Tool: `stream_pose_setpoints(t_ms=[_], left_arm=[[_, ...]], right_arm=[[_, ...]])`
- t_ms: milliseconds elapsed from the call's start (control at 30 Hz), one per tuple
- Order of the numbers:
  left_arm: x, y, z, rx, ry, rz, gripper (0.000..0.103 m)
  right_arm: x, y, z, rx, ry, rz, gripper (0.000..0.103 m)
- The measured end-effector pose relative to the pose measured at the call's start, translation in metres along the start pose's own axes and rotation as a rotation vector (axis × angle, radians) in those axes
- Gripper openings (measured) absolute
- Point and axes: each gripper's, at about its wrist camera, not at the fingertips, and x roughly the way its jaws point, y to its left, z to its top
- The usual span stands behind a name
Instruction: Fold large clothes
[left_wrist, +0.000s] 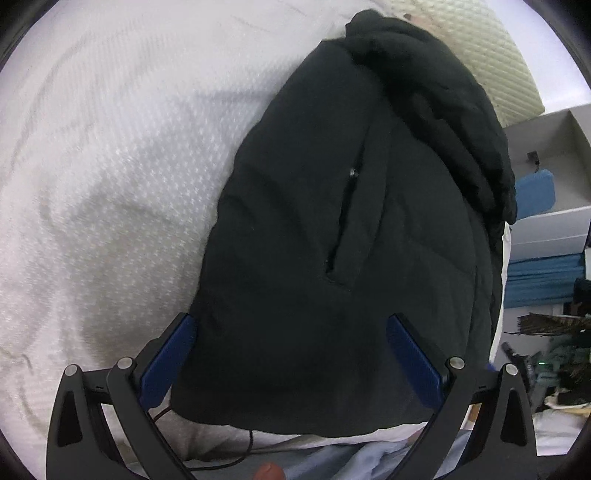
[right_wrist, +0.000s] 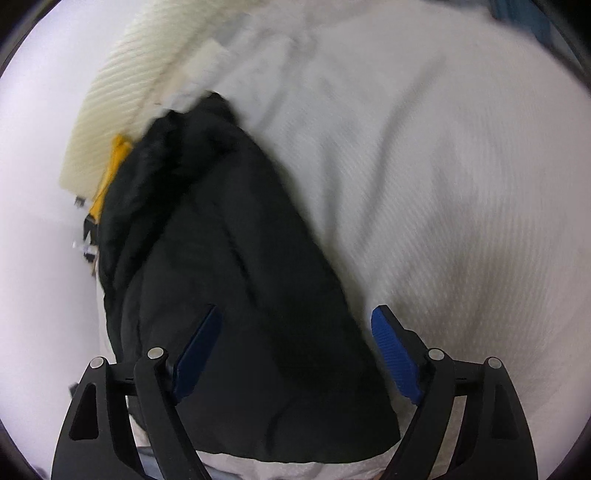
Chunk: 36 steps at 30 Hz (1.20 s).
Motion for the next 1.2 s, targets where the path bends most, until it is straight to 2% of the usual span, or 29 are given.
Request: stream_pose_setpoints(t_ms=[67, 233, 367, 533, 600, 700, 867, 967, 1033, 1133, 1200], left_arm=[[0.005, 0.004, 0.0, -0.015, 0.014, -0.012, 0.103], [0.014, 0.008, 0.002, -0.048, 0.042, -0.035, 0.103], [0.02, 0.022, 0.004, -0.077, 0.056, -0.067, 0.102], [0.028, 0.032, 0.01, -0.117, 0.075, -0.08, 0.102], [0.031, 0.032, 0.011, -0.116, 0.083, -0.067, 0.101], [0.031, 0.031, 0.014, -0.115, 0.077, -0.028, 0.101], [0.018, 0.034, 0.011, -0.132, 0.004, 0.058, 0.102], [0.02, 0.039, 0.013, -0.144, 0.021, 0.079, 0.103], [0.025, 0.039, 0.013, -0.157, 0.036, 0.086, 0.103], [0.028, 0.039, 0.016, -0.16, 0.069, 0.036, 0.102], [0.03, 0.035, 0.017, -0.134, 0.102, -0.051, 0.101]], right_arm=[[0.013, -0.012, 0.001, 0.065, 0.062, 0.045, 0.083], [0.026, -0.016, 0.0, 0.095, 0.121, 0.044, 0.084], [0.032, -0.001, -0.007, 0.056, 0.168, 0.142, 0.085], [0.021, 0.014, -0.01, 0.003, 0.16, 0.313, 0.085], [0.017, 0.023, -0.012, -0.037, 0.166, 0.386, 0.085], [0.012, 0.039, -0.014, -0.091, 0.165, 0.44, 0.085], [0.018, 0.041, -0.015, -0.11, 0.18, 0.371, 0.085], [0.036, 0.035, -0.013, -0.063, 0.209, 0.263, 0.085], [0.042, 0.025, -0.011, -0.019, 0.225, 0.231, 0.085], [0.046, 0.011, -0.009, 0.027, 0.234, 0.186, 0.085], [0.049, 0.006, -0.009, 0.05, 0.244, 0.176, 0.085]])
